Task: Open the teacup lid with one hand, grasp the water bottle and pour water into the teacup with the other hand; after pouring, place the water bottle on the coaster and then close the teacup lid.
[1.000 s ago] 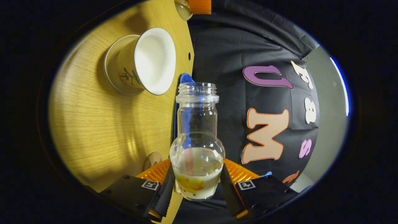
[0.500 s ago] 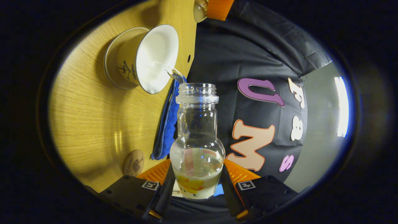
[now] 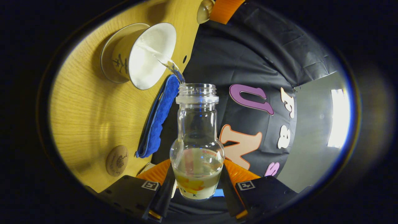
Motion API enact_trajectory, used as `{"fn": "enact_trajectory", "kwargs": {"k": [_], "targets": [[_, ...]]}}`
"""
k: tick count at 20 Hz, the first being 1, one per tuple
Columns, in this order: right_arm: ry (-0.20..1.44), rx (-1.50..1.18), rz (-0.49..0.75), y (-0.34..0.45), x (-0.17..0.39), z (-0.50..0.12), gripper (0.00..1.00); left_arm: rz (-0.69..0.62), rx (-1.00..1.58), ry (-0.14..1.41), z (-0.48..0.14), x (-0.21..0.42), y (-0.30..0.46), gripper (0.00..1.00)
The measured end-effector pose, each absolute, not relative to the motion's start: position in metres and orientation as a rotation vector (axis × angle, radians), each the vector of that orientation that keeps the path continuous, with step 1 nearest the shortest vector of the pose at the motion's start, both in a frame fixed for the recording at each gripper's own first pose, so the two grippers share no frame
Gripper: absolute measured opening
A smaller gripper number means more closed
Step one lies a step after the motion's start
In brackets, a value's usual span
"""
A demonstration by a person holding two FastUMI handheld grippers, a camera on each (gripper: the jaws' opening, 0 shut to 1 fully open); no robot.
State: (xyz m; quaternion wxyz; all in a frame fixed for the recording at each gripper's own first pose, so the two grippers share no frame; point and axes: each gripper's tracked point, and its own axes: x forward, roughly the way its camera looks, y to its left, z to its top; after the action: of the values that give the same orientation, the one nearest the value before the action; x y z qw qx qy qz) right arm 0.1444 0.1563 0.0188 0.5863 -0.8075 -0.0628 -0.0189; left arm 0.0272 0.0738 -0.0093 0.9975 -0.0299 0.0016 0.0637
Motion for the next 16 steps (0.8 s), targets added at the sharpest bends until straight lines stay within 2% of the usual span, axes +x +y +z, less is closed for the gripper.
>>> {"fn": "enact_trajectory", "kwargs": {"k": [3,5,8,16], "targets": [[-0.195,-1.907,-0.07,0.164,0.142,0.033,0.77,0.127,-0.06,0.004,-0.009,0.027,0.074,0.26],[-0.215,-1.922,-0.077,0.166,0.143,0.036,0.74,0.127,-0.06,0.003,-0.009,0.026,0.074,0.26],[-0.257,-1.952,-0.091,0.171,0.14,0.042,0.77,0.127,-0.06,0.004,-0.009,0.027,0.073,0.26],[-0.311,-2.022,-0.079,0.181,0.139,0.032,0.74,0.122,-0.061,0.003,-0.009,0.027,0.072,0.26]]}}
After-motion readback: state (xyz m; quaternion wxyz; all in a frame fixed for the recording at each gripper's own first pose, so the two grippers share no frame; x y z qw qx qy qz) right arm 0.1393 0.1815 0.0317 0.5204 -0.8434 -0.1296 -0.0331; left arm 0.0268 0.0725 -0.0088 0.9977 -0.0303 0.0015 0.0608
